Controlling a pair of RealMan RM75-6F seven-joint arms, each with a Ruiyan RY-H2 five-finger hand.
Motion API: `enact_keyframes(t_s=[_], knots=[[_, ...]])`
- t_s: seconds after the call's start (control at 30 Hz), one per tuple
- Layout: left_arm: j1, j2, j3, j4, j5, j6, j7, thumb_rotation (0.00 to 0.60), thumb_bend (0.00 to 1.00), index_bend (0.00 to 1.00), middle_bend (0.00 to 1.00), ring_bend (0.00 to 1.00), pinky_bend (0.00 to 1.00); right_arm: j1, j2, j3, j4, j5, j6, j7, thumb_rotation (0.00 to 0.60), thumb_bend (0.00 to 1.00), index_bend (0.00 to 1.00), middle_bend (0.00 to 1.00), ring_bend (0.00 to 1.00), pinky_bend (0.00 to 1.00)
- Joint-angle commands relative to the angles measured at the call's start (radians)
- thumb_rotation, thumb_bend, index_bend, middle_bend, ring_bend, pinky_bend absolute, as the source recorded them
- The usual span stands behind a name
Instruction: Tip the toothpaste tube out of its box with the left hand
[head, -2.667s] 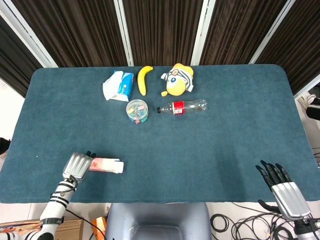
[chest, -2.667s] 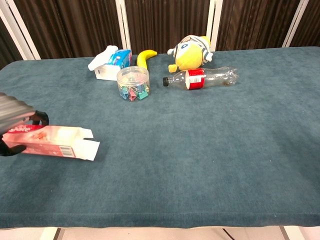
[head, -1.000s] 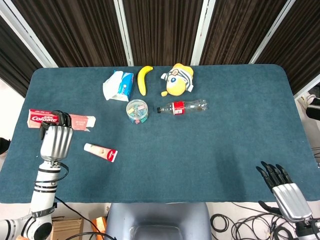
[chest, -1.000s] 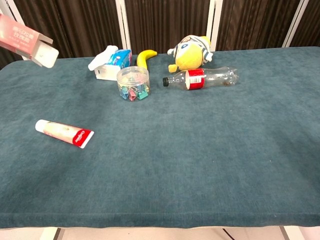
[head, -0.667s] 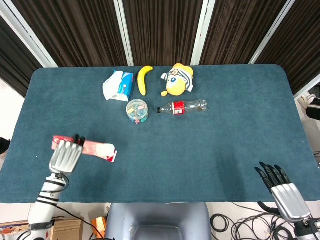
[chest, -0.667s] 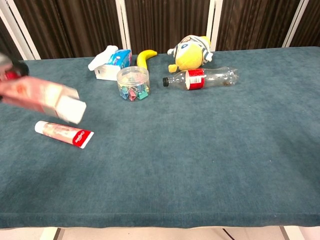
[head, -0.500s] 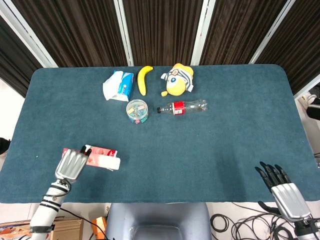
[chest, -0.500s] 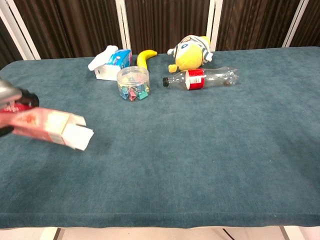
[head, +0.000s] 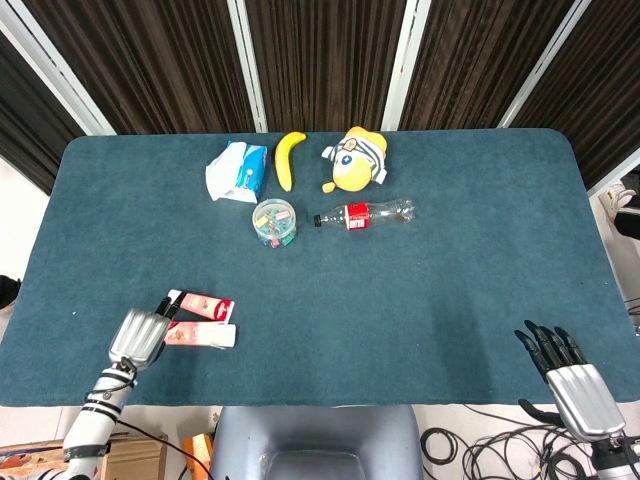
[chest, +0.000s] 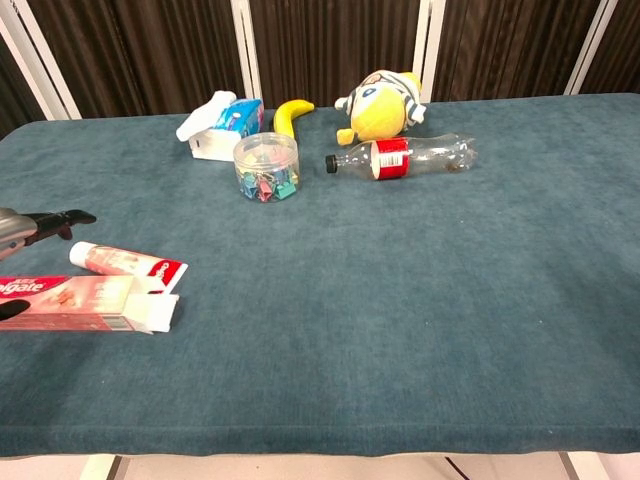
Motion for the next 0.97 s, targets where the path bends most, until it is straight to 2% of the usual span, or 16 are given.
enact_keyframes(t_s=[0.03,0.1,0.17,0.27,0.33,0.37,0.47,0.6,0.8,0.97], knots=[[0.014,0.037,0.007,-0.033,-0.004,-0.014,-0.021,0.600,0.29,0.00,0.11,0.63,0.83,0.000,0.000,-0.001,-0.001,0.000,-0.001,0.000,0.600,0.09,0.02,0.00,0.05,0.07],[0.027,0.056,0.016,-0.045,0.021,-0.001,-0.037,0.600,0.29,0.00,0.07,0.54,0.75,0.000,0.000,0.000,-0.001,0.001,-0.002,-0.002,0.600,0.10,0.02,0.00,0.05,0.07],[0.053,0.082,0.026,-0.068,0.079,0.039,-0.080,0.600,0.29,0.00,0.03,0.40,0.64,0.001,0.000,0.001,-0.002,0.003,-0.003,-0.003,0.600,0.10,0.02,0.00,0.05,0.07],[0.109,0.120,0.063,-0.069,0.264,0.131,-0.229,0.600,0.29,0.00,0.00,0.21,0.47,-0.001,0.000,0.004,-0.003,0.004,0.002,0.000,0.600,0.10,0.02,0.00,0.05,0.07],[0.137,0.139,0.088,-0.049,0.354,0.174,-0.318,0.600,0.29,0.00,0.00,0.13,0.38,-0.003,-0.001,0.006,-0.002,0.004,0.010,0.003,0.600,0.10,0.02,0.00,0.05,0.07],[0.175,0.155,0.110,-0.039,0.410,0.228,-0.397,0.600,0.29,0.00,0.00,0.09,0.35,-0.006,-0.002,0.008,-0.001,0.003,0.018,0.006,0.600,0.09,0.02,0.00,0.05,0.07],[0.254,0.163,0.139,0.014,0.474,0.325,-0.493,0.600,0.29,0.00,0.00,0.04,0.31,-0.011,-0.007,0.014,0.006,-0.002,0.041,0.016,0.600,0.10,0.00,0.00,0.05,0.07],[0.315,0.127,0.134,0.128,0.514,0.391,-0.578,0.600,0.30,0.00,0.00,0.03,0.29,-0.022,-0.017,0.024,0.016,-0.003,0.074,0.031,0.600,0.09,0.00,0.00,0.05,0.07],[0.322,0.130,0.127,0.162,0.534,0.374,-0.620,0.600,0.31,0.00,0.00,0.01,0.28,-0.026,-0.029,0.034,0.024,0.005,0.088,0.029,0.600,0.10,0.00,0.00,0.05,0.07],[0.336,0.135,0.124,0.154,0.552,0.352,-0.605,0.600,0.31,0.00,0.00,0.00,0.28,-0.022,-0.037,0.030,0.024,0.009,0.064,-0.002,0.600,0.09,0.00,0.00,0.05,0.07]])
